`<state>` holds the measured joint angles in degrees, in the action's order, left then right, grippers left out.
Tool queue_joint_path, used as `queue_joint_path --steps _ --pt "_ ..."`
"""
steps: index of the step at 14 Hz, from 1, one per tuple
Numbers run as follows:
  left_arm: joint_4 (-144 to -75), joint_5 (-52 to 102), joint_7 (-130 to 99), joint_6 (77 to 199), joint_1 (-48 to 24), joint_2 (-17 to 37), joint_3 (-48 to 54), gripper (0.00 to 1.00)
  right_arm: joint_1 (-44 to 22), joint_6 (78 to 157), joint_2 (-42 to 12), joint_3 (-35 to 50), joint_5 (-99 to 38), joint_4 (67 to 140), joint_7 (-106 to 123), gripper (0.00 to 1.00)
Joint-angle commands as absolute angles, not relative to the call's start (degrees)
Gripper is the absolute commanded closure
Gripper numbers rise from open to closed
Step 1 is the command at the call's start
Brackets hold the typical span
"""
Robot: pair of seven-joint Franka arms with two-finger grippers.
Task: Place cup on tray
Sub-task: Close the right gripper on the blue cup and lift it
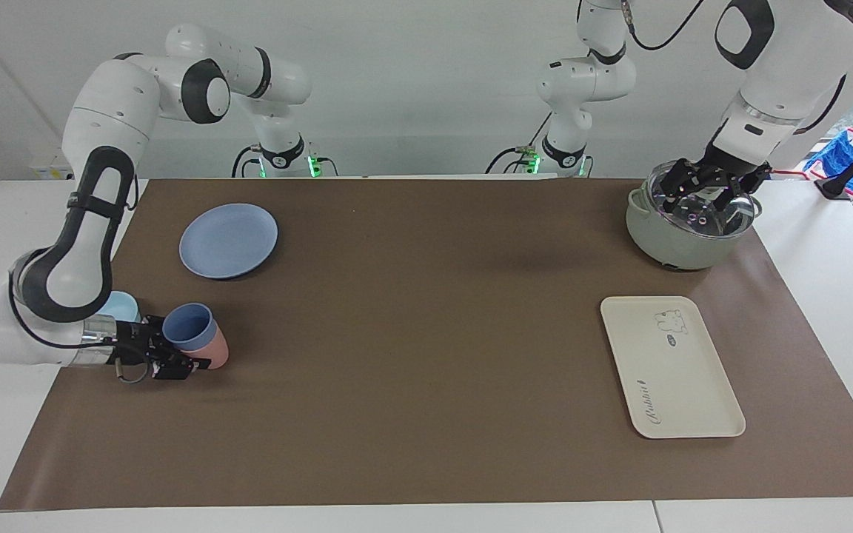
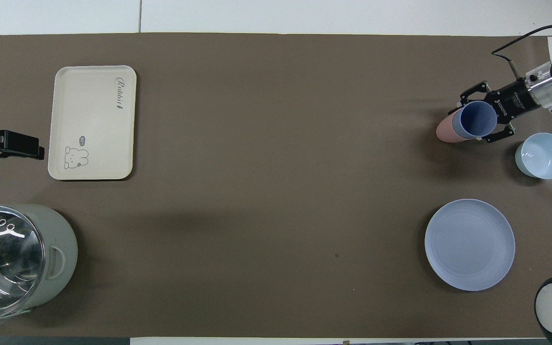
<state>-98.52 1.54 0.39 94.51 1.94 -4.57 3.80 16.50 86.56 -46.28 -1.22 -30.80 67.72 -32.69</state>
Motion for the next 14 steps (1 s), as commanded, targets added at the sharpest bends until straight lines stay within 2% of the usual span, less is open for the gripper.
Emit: queue_joint_path --steps 1,6,11,14 --pt "-99.76 2.29 0.0 94.22 2.02 -6.06 3.52 0.0 17.23 87.28 -44.47 -0.62 -32.69 70.4 -33.75 1.0" --pt "-99.76 2.29 0.0 94.22 2.02 -6.06 3.52 0.0 18.11 84.03 -42.81 -0.62 -39.01 70.75 -41.12 1.0" --pt "-99.76 2.29 0.0 94.22 2.02 -6.06 3.52 0.0 17.76 83.23 -35.87 -0.62 -45.42 79.7 -41.39 1.0" --pt "-99.76 2.29 0.0 94.22 2.02 -6.06 3.52 0.0 14.78 84.11 -31.74 -0.62 -49.02 86.1 -44.9 1.0"
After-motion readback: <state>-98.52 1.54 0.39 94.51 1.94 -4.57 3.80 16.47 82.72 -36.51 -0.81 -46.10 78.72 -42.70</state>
